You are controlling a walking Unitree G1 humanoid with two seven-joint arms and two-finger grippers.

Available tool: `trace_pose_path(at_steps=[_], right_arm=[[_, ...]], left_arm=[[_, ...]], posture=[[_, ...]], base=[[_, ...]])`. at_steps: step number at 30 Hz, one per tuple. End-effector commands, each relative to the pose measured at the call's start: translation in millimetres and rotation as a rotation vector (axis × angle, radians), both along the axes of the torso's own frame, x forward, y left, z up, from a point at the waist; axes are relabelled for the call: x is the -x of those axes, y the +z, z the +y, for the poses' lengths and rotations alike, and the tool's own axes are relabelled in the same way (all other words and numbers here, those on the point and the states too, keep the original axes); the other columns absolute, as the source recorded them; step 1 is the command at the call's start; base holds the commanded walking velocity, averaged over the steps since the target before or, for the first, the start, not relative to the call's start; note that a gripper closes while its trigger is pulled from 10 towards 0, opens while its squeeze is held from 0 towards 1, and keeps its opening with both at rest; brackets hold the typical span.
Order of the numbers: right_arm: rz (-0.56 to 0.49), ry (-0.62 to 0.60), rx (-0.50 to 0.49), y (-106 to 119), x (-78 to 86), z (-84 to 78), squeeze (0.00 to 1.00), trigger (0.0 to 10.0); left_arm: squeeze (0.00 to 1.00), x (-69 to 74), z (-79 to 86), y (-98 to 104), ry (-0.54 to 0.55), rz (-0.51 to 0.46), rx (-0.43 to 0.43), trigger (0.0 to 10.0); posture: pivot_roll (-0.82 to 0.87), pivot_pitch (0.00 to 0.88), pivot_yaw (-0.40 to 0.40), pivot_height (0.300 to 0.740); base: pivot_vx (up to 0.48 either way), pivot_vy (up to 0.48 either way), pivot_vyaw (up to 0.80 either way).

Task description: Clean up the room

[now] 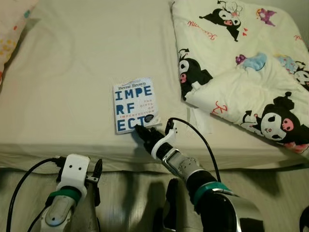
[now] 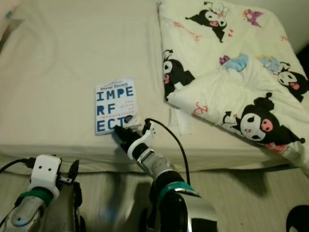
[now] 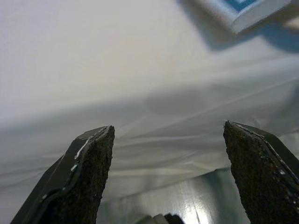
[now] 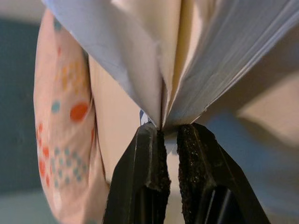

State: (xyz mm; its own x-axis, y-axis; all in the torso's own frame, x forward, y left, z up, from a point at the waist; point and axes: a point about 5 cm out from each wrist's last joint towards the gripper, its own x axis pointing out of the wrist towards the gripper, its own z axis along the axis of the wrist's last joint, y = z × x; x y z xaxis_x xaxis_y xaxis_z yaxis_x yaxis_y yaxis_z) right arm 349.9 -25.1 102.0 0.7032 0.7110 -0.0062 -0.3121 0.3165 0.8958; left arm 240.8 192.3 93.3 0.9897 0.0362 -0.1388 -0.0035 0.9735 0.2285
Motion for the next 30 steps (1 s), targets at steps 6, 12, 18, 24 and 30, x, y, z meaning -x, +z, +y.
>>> trace_pose_path(at_steps=[6,12,18,24,30], right_arm=[[-0.109,0.301,0.010,7.8,24.2,52.6,0.00,0.0],[-0.091,0.188,0.188,-1.3,19.0,48.7,0.00,0.0],[-0.070,0.103,0.196,0.2,11.7,40.2,0.00,0.0],[-0.087,0.102,0.168,6.6,8.5,39.7,0.00,0.0],[-0.094,0.097,0.125,13.2,5.8,40.3,0.00,0.0]], left_arm=[[0.00,-0.2,-2.3,-9.1,-0.007,0.024,0.010,10.0],[0.00,-3.4,-0.5,-7.8,-0.008,0.012,0.008,10.0],[0.00,-6.5,-0.1,-15.0,0.023,0.031,0.152,10.0],[1.00,-20.0,4.9,-21.0,0.107,-0.041,0.645,10.0],[1.00,-26.2,19.8,-29.3,0.194,-0.104,0.884,10.0]], posture=[[0.16,0.159,-0.128,0.566],[0.16,0.157,-0.128,0.566],[0.16,0.148,-0.136,0.566],[0.15,0.151,-0.135,0.566],[0.15,0.151,-0.133,0.566]], base=[[0.000,0.000,0.00],[0.000,0.000,0.00],[0.000,0.000,0.00],[0.000,0.000,0.00],[0.000,0.000,0.00]])
